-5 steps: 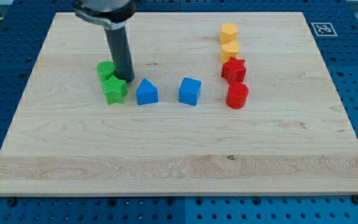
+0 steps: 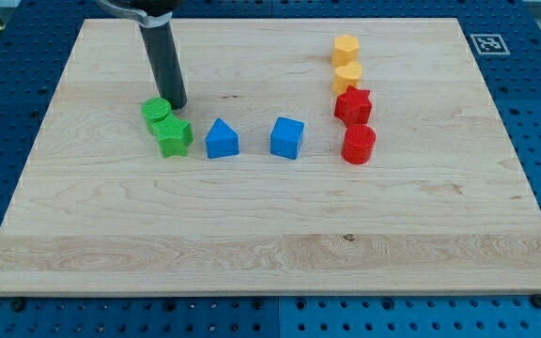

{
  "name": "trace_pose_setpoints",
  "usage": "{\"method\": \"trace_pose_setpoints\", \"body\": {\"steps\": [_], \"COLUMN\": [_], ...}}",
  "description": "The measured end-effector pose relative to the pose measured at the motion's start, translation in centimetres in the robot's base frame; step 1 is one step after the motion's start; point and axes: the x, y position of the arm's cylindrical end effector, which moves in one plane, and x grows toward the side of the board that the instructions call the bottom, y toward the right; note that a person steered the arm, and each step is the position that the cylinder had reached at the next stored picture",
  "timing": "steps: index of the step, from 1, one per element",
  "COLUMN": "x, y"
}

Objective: Move green circle to the left side of the green star

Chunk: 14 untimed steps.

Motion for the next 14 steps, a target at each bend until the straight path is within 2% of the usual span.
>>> {"method": "trace_pose_setpoints", "body": {"steps": [3,6,8,14], "x": [0.4,0.1,1.4,2.1], "y": [-2.7,-1.7,-0.1,-4.5]}}
